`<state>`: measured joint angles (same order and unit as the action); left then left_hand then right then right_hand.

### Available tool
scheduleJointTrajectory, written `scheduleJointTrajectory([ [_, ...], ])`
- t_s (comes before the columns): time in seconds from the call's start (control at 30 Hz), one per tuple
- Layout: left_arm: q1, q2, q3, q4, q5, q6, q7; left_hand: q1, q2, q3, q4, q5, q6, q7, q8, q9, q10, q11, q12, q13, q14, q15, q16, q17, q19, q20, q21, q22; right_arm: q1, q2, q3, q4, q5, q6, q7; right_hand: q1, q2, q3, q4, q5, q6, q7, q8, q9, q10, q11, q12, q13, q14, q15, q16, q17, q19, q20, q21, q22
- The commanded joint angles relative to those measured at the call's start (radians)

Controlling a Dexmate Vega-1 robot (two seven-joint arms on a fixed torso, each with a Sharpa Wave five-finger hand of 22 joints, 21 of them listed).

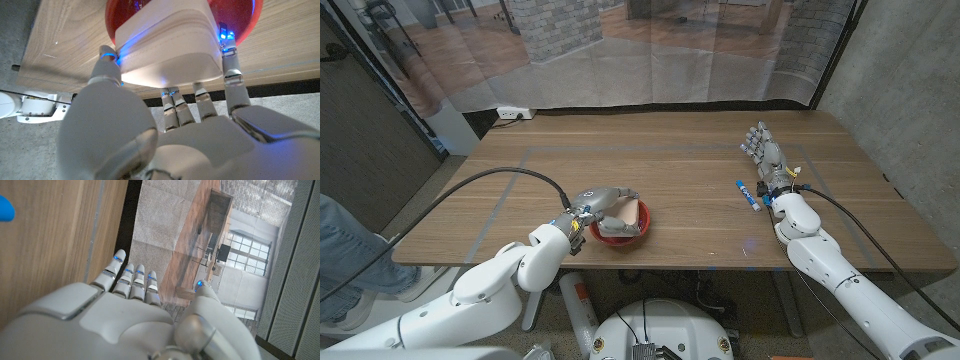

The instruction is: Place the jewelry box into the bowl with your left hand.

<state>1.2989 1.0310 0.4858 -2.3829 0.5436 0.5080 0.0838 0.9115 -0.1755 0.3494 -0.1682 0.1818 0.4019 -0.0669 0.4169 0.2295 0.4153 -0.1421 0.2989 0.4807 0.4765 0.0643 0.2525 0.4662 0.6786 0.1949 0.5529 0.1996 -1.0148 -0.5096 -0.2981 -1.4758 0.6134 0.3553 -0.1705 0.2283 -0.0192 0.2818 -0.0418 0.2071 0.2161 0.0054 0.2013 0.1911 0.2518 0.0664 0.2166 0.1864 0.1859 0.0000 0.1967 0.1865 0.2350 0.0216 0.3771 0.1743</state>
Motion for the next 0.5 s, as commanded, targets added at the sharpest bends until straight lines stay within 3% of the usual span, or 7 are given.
scheduleJointTrajectory([
  [0.03,-0.021,-0.003,0.034,-0.008,0.030,0.031,-0.021,0.188,0.222,0.062,0.051,-0.002,-0.008,-0.003,-0.004,0.001,0.012,-0.020,-0.014,0.007,0.055,-0.143,-0.023,-0.001,-0.176,-0.117,-0.032,0.003,-0.012,-0.004,0.005,-0.002,0.005,0.006,0.005,-0.003,0.009,0.000,-0.004,-0.001,0.012,-0.002,-0.003,0.001,0.010,0.000,0.000,0.002,0.004,0.001,-0.003,0.003,0.007,0.001,-0.001,0.005],
  [0.13,-0.024,-0.002,0.038,-0.011,0.043,0.038,-0.021,0.176,0.220,0.061,0.055,-0.003,-0.004,-0.007,-0.004,-0.002,0.012,-0.025,-0.023,0.008,0.030,-0.141,-0.034,-0.005,-0.243,-0.104,-0.053,0.003,-0.014,-0.004,0.006,-0.002,0.007,0.006,0.004,-0.003,0.009,0.000,-0.004,-0.001,0.013,-0.001,-0.002,0.002,0.010,-0.001,0.000,0.002,0.004,0.001,-0.003,0.003,0.007,0.001,-0.003,0.005],
  [0.37,-0.026,-0.001,0.038,-0.020,0.055,0.058,-0.027,0.164,0.221,0.062,0.060,-0.003,-0.018,-0.011,-0.012,-0.005,-0.006,-0.019,-0.038,0.010,-0.006,-0.133,-0.045,-0.011,-0.290,-0.084,-0.069,0.004,-0.011,-0.003,0.005,0.006,0.013,0.001,0.010,-0.003,0.010,0.000,-0.005,-0.002,0.014,-0.002,-0.002,0.002,0.010,-0.001,0.000,0.002,0.005,0.001,-0.003,0.003,0.009,0.001,-0.005,0.005],
  [0.5,-0.028,0.000,0.037,-0.024,0.056,0.066,-0.036,0.141,0.219,0.058,0.069,-0.003,-0.044,-0.010,-0.026,-0.008,-0.039,0.002,-0.058,0.011,-0.049,-0.120,-0.057,-0.020,-0.320,-0.068,-0.079,0.004,-0.005,-0.001,0.001,0.014,0.016,0.000,0.017,-0.003,0.011,0.000,-0.005,-0.002,0.013,-0.003,-0.002,0.002,0.010,-0.002,0.000,0.002,0.005,0.000,-0.003,0.003,0.009,0.002,-0.006,0.005],
])
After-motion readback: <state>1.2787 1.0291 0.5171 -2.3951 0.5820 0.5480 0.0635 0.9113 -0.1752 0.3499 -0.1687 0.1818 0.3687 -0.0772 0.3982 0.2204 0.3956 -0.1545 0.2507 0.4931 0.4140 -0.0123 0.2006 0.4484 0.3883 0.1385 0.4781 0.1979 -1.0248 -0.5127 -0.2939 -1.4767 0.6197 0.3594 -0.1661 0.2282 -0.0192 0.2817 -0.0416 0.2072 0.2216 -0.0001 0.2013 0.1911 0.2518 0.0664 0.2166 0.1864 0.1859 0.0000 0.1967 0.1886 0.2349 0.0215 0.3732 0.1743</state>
